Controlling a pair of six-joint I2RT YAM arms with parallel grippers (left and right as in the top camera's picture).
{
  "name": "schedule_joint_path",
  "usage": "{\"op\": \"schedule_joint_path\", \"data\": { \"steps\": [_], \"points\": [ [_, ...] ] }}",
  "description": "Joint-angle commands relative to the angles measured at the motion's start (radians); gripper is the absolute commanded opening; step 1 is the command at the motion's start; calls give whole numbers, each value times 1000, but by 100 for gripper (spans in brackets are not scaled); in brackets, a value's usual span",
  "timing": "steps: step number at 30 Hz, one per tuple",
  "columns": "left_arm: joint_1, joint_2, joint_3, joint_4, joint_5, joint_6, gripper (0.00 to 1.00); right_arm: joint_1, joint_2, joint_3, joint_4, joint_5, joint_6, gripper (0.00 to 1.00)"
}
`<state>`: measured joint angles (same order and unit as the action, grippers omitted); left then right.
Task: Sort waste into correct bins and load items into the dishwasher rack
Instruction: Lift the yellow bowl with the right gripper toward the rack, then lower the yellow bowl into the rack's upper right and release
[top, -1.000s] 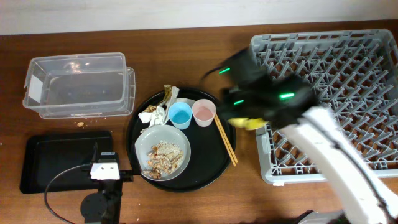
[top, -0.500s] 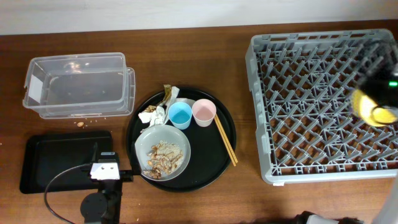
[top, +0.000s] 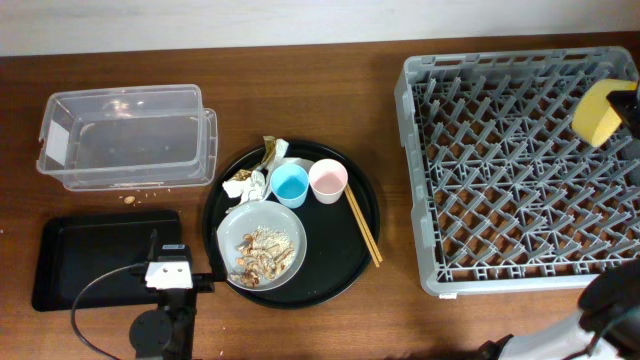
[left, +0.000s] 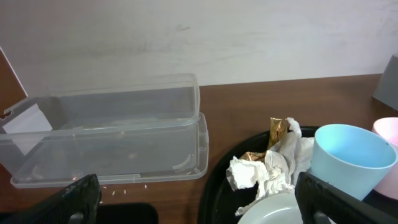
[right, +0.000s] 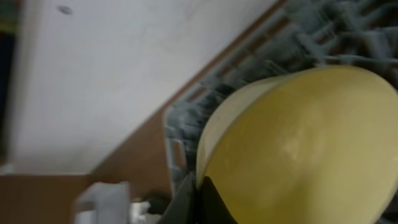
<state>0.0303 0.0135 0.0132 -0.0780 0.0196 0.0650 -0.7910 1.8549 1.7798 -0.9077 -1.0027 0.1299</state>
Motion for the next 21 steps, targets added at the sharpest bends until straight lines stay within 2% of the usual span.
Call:
{"op": "schedule_joint_path", "data": {
  "steps": [1,5,14,21],
  "points": [
    [-4,-7,-5,-2,11,19,99,-36,123,-9,71,-367,-29,4],
    [-4,-7,-5,-2,11,19,99,-41,247,-9,102,-526,-30,4],
    [-4,-7,-5,-2,11,19,99,-39,265,-9,40,-549,-51,4],
    [-4,-7,-5,-2,11,19,99,40,265,-9,-112,-549,-211,4]
  ]
}}
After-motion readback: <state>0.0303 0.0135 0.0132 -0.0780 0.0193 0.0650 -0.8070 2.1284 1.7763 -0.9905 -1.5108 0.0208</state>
